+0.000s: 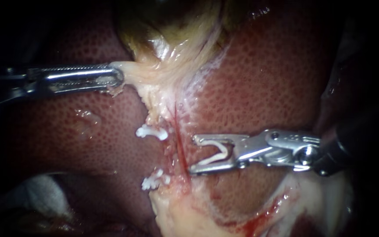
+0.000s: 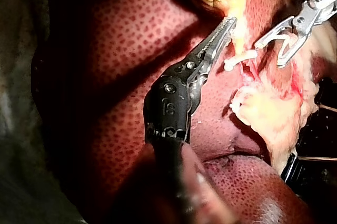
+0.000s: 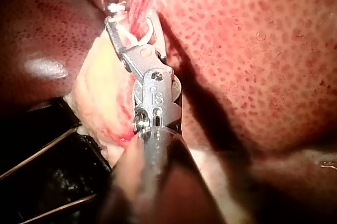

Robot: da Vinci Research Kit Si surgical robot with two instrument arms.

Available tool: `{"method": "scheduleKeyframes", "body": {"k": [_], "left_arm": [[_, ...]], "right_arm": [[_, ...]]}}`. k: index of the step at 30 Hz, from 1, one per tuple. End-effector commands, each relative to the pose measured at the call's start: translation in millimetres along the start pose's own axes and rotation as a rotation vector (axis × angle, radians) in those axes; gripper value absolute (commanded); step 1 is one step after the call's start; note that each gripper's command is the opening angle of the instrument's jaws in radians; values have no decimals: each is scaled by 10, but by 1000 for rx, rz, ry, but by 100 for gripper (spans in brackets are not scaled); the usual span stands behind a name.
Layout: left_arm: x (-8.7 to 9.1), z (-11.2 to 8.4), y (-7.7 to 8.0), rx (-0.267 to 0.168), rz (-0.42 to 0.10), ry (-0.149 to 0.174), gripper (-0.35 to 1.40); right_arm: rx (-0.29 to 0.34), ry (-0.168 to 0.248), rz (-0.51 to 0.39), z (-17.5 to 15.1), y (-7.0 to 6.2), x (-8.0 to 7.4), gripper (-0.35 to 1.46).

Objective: Clipping first clip right tube

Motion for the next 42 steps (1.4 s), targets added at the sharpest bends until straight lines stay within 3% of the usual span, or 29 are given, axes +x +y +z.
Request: {"method": "scheduleKeyframes", "body": {"k": [1, 6, 14, 25, 31, 39, 42], "left_arm": [[0, 0, 0, 0, 0, 0, -35], [-1, 1, 0, 1, 1, 0, -35], [-2, 3, 1, 3, 1, 1, -35], [-4, 4, 1, 3, 2, 4, -35], [-5, 5, 0, 3, 2, 4, -35], [-6, 6, -1, 3, 4, 1, -35], [-7, 6, -1, 4, 4, 1, -35]], "right_arm": [[-1, -6, 5, 5, 2, -5, 49], [14, -21, 26, 26, 7, -23, 49], [67, -39, 62, 53, -4, -39, 49], [123, -60, 101, 59, -9, -43, 41], [108, -60, 160, 57, -7, -44, 19], [104, -62, 272, 49, -4, -46, -35], [106, -62, 325, 46, -4, -47, -35]]}}
